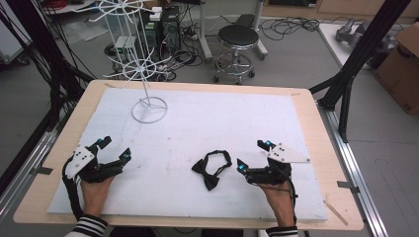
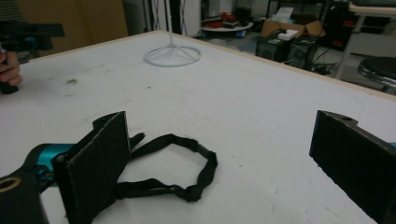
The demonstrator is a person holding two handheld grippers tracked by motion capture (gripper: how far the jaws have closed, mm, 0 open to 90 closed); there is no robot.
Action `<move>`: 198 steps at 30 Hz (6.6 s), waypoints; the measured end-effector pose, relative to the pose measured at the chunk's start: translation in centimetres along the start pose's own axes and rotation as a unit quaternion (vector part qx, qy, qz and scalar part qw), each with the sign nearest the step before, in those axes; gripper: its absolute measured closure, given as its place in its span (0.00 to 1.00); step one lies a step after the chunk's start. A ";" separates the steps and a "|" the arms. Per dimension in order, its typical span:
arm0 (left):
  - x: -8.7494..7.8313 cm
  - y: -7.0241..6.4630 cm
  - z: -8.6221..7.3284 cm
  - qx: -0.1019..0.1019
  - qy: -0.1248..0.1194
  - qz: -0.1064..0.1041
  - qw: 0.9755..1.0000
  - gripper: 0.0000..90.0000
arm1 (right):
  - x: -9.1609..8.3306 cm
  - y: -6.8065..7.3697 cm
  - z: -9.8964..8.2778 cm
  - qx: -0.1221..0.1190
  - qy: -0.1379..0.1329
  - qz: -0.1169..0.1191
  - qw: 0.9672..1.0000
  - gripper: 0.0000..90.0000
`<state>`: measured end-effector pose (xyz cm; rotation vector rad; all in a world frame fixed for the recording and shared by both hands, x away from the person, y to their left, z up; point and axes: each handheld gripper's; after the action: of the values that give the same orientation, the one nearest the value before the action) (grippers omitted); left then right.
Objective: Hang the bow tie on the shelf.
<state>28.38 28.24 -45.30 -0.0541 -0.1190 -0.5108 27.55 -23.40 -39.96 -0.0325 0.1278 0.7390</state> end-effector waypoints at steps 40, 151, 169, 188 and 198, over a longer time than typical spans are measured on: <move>0.0 0.1 0.0 -0.005 -0.002 0.000 1.000 0.16 | 6.8 5.2 -0.9 0.003 0.270 0.138 0.953 0.37; 0.0 0.1 0.0 -0.005 -0.004 -0.005 1.000 0.17 | 11.9 4.2 5.4 0.040 -0.053 0.092 0.994 0.96; 0.0 0.1 0.0 -0.005 -0.003 -0.005 1.000 0.17 | 15.7 3.3 9.0 -0.002 -0.087 0.098 0.991 0.96; 0.0 0.1 0.0 -0.005 -0.004 -0.005 1.000 0.17 | 20.8 2.7 10.8 -0.008 -0.091 0.100 0.991 0.96; 0.0 0.1 0.0 -0.004 -0.003 -0.005 1.000 0.17 | 23.6 2.4 12.1 -0.007 -0.074 0.104 0.992 0.96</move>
<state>28.39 28.34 -45.33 -0.0618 -0.1229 -0.5214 44.46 -4.94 -30.91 0.0225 -0.0166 0.9473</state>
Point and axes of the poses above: each handheld gripper's, and its own axes: x roughly forward along the jaws, z roughly out of its top, y roughly to its left, and after that the axes turned 9 degrees about -y, right-handed
